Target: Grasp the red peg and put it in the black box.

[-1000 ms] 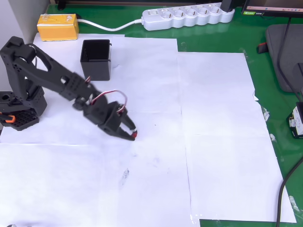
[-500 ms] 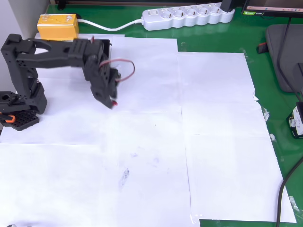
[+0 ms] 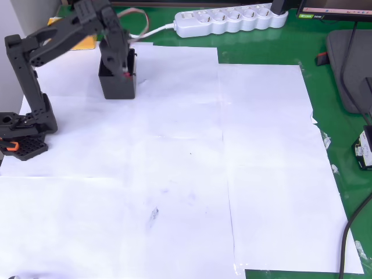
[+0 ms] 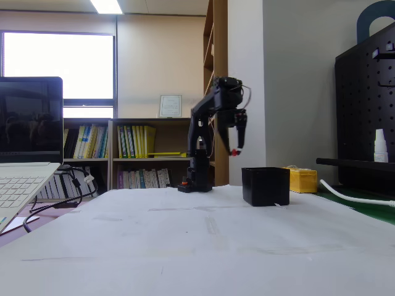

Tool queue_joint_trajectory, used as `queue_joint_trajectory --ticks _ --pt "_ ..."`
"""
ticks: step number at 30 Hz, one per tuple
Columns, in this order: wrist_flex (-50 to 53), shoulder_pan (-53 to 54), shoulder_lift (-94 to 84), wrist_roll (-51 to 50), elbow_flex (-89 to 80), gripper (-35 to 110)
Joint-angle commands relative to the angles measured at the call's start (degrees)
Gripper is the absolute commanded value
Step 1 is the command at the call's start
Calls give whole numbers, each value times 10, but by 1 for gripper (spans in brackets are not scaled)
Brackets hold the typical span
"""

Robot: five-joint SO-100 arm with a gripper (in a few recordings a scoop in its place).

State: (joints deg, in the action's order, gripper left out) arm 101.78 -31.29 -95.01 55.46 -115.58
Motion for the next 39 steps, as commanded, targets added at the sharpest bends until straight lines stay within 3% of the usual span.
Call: queue_joint_trajectory --ticks 1,17,22,26,31,34,36,39 --pt "52 -59 37 -34 -47 0" --pt "-149 -87 47 -95 127 1" --pt "-172 -85 59 -113 134 12" --pt "-187 -77 63 -132 134 38" --pt "-193 -78 70 -135 134 38" --pt "-193 -79 70 -142 133 33" --pt "-202 -70 78 -176 136 0" --pt "-220 -56 122 -175 159 0"
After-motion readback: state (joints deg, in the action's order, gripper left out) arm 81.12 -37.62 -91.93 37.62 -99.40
